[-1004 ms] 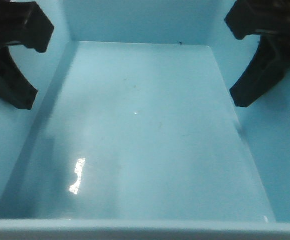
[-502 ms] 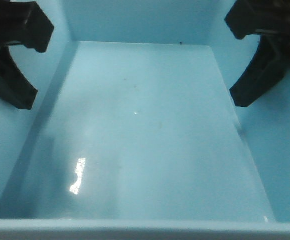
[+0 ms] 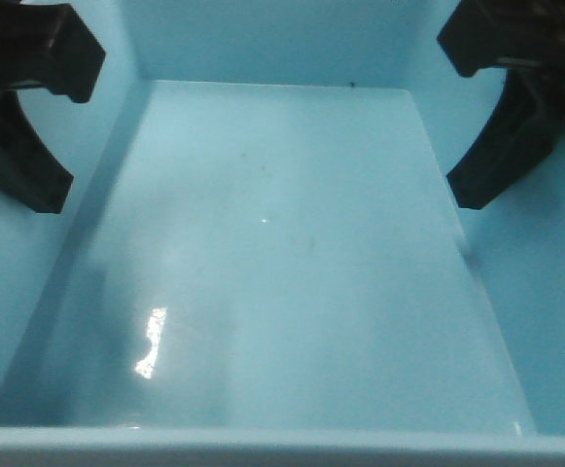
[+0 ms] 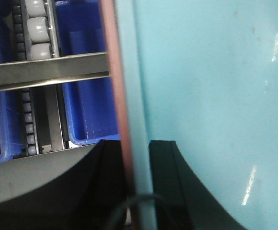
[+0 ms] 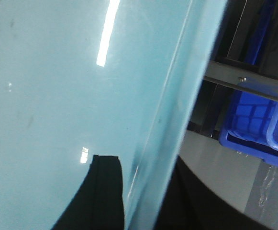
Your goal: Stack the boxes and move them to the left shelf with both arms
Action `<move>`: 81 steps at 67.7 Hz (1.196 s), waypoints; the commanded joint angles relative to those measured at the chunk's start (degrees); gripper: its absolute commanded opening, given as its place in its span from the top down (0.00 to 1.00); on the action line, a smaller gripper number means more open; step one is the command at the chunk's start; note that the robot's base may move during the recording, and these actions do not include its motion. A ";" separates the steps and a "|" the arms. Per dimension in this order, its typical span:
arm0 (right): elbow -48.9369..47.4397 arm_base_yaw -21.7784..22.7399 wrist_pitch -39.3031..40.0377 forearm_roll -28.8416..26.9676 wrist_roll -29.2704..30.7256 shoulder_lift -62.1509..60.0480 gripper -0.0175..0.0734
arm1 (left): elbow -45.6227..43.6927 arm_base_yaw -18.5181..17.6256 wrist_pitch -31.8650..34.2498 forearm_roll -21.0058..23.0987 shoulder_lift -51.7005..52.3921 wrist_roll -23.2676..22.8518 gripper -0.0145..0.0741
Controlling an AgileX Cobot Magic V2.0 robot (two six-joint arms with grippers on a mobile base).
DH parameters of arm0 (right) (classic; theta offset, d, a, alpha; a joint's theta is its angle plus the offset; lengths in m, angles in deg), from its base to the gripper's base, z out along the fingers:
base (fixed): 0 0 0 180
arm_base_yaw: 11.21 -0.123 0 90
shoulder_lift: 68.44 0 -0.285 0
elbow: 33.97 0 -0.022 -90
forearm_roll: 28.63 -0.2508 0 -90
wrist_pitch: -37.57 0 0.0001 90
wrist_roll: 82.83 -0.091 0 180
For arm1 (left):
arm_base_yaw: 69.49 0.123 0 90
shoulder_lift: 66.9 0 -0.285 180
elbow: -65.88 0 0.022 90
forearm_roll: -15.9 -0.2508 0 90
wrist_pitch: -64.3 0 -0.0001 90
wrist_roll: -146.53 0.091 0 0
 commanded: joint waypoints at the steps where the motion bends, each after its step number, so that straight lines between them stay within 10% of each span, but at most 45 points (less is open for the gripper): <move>1: -1.98 0.64 3.42 2.32 1.74 -1.72 0.77 | -1.78 -0.57 2.01 -6.92 1.93 2.17 0.84; 27: -11.79 0.75 0.66 4.19 3.41 0.64 0.77 | -9.18 -0.04 1.16 -9.51 0.73 3.74 0.84; 81: -30.22 1.98 -1.83 8.12 7.58 15.04 0.77 | -20.59 18.19 11.16 -10.78 -10.12 8.25 0.84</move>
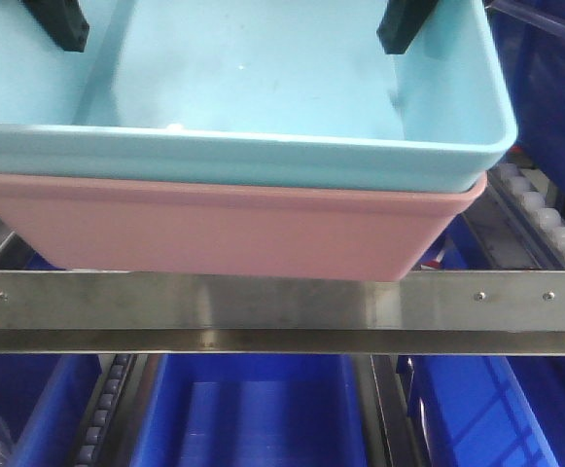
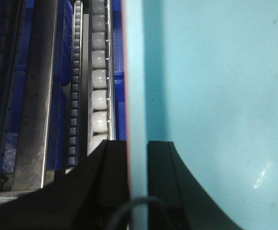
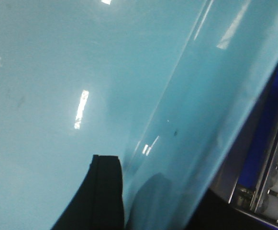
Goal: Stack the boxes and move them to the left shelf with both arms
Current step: 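Extend both arms to carry the stacked bins over the shelf rollers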
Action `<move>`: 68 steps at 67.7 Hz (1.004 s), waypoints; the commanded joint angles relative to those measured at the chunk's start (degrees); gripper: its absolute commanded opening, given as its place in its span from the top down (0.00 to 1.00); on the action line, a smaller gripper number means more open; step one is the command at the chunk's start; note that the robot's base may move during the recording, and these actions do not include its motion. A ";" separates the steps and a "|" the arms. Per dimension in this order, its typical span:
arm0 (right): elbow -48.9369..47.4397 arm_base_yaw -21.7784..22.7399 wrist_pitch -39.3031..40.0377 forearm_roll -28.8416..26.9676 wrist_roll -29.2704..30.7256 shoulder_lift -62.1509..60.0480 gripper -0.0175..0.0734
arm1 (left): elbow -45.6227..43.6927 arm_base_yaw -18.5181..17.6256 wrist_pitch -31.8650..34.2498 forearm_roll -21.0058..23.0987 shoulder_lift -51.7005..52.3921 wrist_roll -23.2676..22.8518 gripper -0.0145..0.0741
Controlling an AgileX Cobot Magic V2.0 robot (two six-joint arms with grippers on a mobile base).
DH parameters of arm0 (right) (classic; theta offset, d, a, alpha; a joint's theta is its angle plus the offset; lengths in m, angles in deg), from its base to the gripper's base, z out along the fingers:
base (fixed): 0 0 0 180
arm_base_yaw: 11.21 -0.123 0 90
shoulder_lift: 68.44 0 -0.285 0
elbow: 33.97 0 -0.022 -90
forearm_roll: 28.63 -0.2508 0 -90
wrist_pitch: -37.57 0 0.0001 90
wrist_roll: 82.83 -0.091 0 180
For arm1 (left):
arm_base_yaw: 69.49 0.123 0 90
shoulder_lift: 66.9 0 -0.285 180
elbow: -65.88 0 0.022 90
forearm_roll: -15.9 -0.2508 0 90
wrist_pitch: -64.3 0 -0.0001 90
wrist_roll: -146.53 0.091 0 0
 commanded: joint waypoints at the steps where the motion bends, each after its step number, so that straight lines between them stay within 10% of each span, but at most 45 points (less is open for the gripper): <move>1: -2.77 0.41 7.16 -0.67 2.88 -1.70 0.77 | -2.91 1.25 9.36 -4.62 1.38 0.11 0.84; 68: -17.18 5.36 20.59 5.14 4.33 20.01 0.77 | -6.39 24.50 47.56 -5.80 -17.49 0.11 0.84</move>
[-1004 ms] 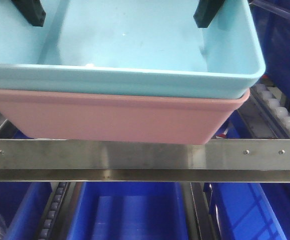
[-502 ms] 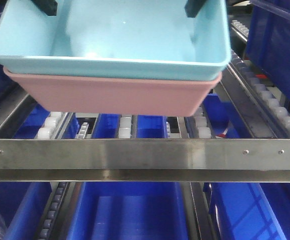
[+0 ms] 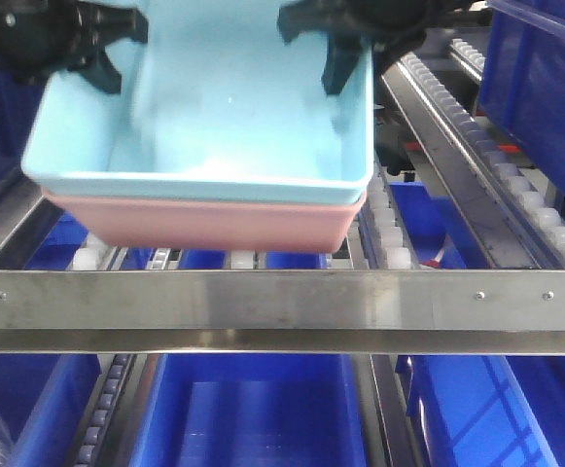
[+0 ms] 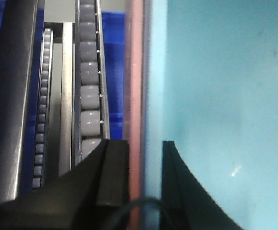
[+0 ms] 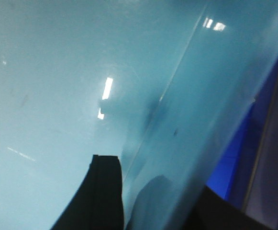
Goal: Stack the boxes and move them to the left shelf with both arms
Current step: 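Extend both arms to carry the stacked bins over the shelf rollers, then lower the stacked bins onto the shelf and open both grippers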
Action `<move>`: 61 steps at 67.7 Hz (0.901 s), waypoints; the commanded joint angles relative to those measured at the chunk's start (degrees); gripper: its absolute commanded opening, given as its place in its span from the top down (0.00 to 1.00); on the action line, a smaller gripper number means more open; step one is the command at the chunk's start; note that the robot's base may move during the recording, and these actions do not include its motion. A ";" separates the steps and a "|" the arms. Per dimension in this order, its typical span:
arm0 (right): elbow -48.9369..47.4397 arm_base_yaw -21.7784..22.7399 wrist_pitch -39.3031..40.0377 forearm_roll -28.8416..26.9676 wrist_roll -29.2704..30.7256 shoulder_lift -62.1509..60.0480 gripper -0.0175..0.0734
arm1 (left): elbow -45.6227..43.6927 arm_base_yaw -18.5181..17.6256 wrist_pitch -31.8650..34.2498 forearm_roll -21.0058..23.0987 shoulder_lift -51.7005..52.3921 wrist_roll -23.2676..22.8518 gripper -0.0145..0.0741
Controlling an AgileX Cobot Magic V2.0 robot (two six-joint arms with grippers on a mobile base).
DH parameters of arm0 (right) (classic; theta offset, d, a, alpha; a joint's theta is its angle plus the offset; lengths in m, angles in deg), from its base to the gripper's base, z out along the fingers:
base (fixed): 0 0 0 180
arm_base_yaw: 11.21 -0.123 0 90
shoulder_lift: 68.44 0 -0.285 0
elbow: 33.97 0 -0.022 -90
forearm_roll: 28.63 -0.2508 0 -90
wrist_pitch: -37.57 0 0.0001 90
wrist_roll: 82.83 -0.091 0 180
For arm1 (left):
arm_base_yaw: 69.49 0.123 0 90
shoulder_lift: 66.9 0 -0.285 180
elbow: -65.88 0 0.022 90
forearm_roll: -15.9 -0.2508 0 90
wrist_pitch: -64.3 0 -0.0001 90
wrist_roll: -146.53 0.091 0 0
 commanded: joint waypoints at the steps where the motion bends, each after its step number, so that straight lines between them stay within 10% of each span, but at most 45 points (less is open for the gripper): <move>1: -2.51 -0.61 8.21 1.82 2.74 -2.62 0.77 | -3.25 0.17 10.30 -0.59 1.96 -0.17 0.84; 23: -2.51 0.47 8.53 1.82 2.64 -2.09 0.75 | -3.64 0.17 10.54 -1.13 0.33 -0.17 0.83; 35: -2.51 0.88 8.40 1.82 2.58 -2.09 0.52 | -3.64 0.17 10.54 -3.85 0.20 -0.17 0.79; 46: -2.51 0.99 8.10 1.82 2.58 -2.09 0.32 | -3.64 0.17 10.30 -4.69 0.20 -0.17 0.58; 61: -2.51 0.99 7.37 1.88 2.58 -2.21 0.30 | -3.64 0.17 7.84 -4.69 0.20 -0.17 0.30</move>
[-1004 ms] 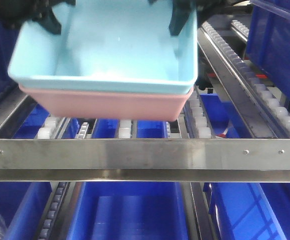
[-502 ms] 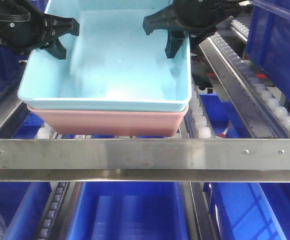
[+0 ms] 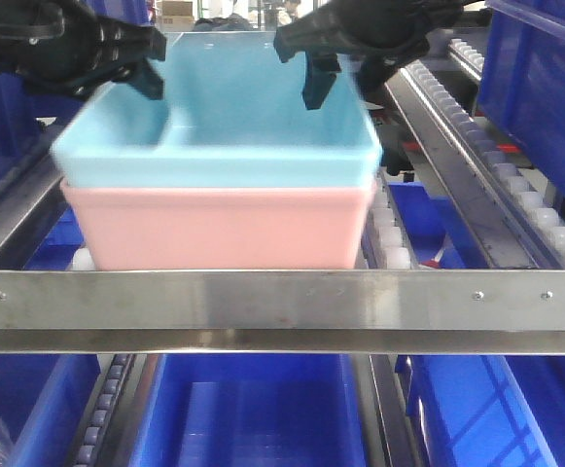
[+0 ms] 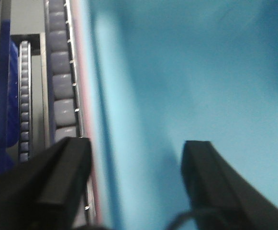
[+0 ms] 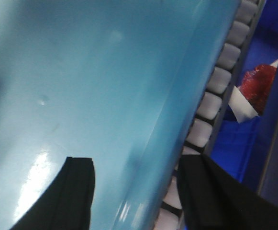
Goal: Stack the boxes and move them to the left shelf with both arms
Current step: 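Lower the stacked bins onto the shelf and open both grippers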
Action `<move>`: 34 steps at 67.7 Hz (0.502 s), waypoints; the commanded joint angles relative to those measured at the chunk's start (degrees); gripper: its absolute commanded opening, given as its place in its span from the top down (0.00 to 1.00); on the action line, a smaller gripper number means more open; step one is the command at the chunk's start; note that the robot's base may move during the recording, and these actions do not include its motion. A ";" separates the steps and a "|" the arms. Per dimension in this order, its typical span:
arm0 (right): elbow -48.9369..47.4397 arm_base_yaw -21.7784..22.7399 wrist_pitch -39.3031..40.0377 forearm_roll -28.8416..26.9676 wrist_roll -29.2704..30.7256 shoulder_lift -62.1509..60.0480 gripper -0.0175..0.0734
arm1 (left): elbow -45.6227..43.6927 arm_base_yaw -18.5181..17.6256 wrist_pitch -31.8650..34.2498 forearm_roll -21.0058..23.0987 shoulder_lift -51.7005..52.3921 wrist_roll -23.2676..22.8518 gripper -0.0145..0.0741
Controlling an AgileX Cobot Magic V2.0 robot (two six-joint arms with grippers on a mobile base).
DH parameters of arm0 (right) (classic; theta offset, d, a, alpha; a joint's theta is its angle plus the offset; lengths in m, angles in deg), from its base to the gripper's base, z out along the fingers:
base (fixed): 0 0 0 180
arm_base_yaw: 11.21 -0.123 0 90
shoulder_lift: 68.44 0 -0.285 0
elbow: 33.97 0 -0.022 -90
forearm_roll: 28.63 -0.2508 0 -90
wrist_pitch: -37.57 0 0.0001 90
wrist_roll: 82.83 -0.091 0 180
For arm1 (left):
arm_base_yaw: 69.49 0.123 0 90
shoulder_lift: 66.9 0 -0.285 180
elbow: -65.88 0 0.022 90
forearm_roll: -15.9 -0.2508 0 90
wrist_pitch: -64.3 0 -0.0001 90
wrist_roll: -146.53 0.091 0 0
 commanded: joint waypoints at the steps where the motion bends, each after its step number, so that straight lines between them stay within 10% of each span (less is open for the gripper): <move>1: -2.28 -0.06 3.96 1.37 0.87 -3.87 0.30 | -1.92 -0.41 2.20 -0.13 3.08 -0.17 0.30; 34: -2.28 -0.06 1.80 1.71 0.87 -7.71 0.31 | -2.14 -0.41 -1.89 -0.13 7.87 -0.17 0.27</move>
